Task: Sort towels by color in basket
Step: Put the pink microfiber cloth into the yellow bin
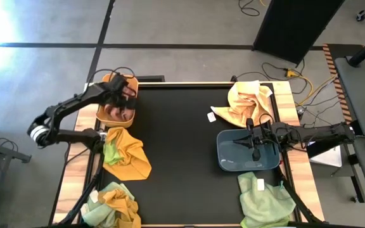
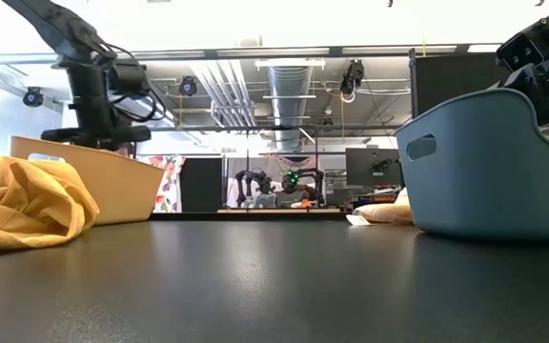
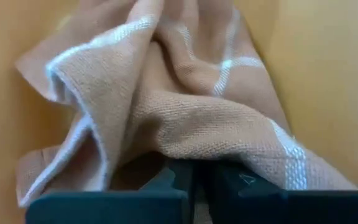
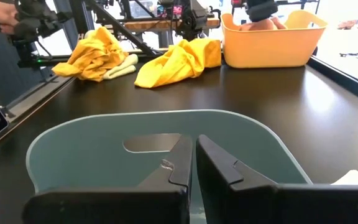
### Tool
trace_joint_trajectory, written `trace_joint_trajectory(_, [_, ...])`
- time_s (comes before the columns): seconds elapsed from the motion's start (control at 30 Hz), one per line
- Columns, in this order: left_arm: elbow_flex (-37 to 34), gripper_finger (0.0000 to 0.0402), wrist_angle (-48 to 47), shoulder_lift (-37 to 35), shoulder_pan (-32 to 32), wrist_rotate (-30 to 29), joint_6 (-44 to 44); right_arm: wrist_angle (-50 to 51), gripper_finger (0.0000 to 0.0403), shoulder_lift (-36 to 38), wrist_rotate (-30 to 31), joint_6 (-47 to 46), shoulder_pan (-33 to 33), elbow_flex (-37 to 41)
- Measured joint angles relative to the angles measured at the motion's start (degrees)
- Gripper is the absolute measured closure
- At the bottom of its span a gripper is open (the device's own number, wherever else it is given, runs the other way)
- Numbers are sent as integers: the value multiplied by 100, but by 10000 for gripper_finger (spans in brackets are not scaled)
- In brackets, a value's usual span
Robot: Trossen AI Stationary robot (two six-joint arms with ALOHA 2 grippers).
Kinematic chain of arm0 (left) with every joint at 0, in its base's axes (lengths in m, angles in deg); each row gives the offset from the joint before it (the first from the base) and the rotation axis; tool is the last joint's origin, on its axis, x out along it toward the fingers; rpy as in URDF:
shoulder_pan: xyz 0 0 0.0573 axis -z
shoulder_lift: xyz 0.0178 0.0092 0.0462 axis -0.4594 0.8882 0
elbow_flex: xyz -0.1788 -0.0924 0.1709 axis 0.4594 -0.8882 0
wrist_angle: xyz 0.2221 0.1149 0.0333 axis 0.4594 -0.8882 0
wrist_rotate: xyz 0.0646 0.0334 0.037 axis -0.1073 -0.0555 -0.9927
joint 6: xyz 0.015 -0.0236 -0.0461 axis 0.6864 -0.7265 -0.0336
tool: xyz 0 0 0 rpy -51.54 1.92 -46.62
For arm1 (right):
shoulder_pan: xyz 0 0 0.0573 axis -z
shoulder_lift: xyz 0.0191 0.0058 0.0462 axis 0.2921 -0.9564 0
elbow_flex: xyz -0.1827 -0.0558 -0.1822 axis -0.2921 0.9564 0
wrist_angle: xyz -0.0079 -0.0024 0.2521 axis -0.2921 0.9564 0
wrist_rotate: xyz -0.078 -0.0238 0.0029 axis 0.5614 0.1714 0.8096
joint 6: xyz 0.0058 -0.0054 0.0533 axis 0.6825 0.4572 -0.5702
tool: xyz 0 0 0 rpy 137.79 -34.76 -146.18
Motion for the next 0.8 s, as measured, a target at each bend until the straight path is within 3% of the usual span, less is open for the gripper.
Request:
trace_joint_trajectory(0.23, [333, 392, -251, 195, 7, 36, -315, 2, 390, 0, 0, 0, 0, 0])
trace_joint_trajectory(0.43, [658, 400, 172, 60, -5, 20, -563, 2, 390, 0, -2, 0, -2, 0])
trace_joint_trajectory(0.67, [490, 401, 917, 356, -147, -865, -1328, 2, 390, 0, 0, 0, -2, 1])
trace_joint_trajectory(0.8, [536, 401, 986, 821, -142, -932, -1553, 2, 390, 0, -2, 0, 0, 2])
